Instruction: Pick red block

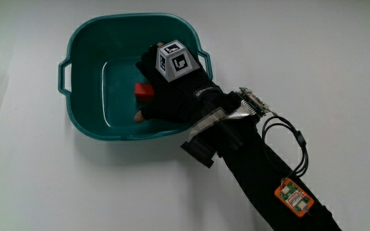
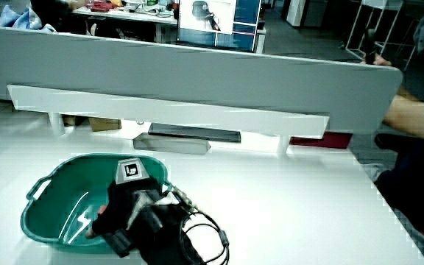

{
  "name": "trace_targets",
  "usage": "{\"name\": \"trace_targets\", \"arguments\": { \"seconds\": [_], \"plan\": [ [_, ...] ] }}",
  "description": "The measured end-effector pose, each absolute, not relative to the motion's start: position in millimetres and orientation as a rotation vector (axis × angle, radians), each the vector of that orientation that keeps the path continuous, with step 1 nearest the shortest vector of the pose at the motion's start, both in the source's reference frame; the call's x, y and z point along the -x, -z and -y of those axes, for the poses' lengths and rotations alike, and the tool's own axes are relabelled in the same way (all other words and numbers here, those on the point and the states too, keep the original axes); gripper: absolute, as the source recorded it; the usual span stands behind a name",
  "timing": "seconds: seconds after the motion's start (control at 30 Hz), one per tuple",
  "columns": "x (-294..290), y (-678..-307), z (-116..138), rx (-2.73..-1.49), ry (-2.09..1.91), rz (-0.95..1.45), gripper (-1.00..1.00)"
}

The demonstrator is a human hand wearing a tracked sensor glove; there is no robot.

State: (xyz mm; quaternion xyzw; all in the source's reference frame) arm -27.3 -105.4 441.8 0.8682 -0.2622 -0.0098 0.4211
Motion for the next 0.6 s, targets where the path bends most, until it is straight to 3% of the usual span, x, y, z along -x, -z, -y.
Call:
{"name": "trace_targets", "arguments": {
  "seconds": [0.6],
  "plan": [
    [24.5, -441.0, 109.4, -2.231, -0.007, 0.661, 0.38]
  ]
}}
